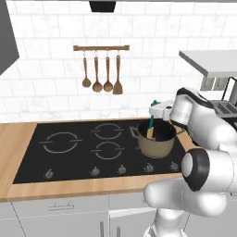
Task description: Put the potato and avocado in the pot. Retrieve the spatula and lightly stir the vegetables in the pot.
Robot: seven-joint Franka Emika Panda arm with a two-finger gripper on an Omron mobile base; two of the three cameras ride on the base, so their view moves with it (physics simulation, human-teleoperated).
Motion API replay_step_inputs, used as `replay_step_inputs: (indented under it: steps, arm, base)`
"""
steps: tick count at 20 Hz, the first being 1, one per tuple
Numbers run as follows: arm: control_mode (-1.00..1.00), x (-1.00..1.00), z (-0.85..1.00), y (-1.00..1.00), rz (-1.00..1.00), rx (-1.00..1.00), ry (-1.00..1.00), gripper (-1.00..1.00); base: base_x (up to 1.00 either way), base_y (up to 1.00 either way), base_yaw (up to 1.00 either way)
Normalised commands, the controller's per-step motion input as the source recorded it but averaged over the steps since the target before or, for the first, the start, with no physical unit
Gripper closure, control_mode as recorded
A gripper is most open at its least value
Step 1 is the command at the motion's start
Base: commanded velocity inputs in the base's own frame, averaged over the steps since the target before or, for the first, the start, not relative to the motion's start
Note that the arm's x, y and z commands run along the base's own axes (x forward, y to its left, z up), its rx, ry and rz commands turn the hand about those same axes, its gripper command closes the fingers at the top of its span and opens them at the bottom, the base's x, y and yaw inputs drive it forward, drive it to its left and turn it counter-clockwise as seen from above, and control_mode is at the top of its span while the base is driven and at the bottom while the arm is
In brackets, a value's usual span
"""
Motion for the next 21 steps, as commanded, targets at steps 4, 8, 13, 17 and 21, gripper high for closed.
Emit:
replay_step_inputs:
  steps: [4,8,13,17,21]
  arm:
    - [-1.00,0.07,-0.49,0.00,0.00,0.06,0.13,1.00]
    - [-1.00,0.07,-0.63,-0.02,0.00,0.00,0.02,1.00]
    - [-1.00,0.17,-0.17,-0.03,0.04,0.01,-0.12,1.00]
    - [-1.00,0.13,0.00,0.00,0.12,0.15,-0.20,1.00]
    - [-1.00,0.00,0.00,0.00,0.06,0.02,-0.10,1.00]
  base:
    - [0.00,0.00,0.00]
    - [0.00,0.00,0.00]
    - [0.00,0.00,0.00]
    - [0.00,0.00,0.00]
    - [0.00,0.00,0.00]
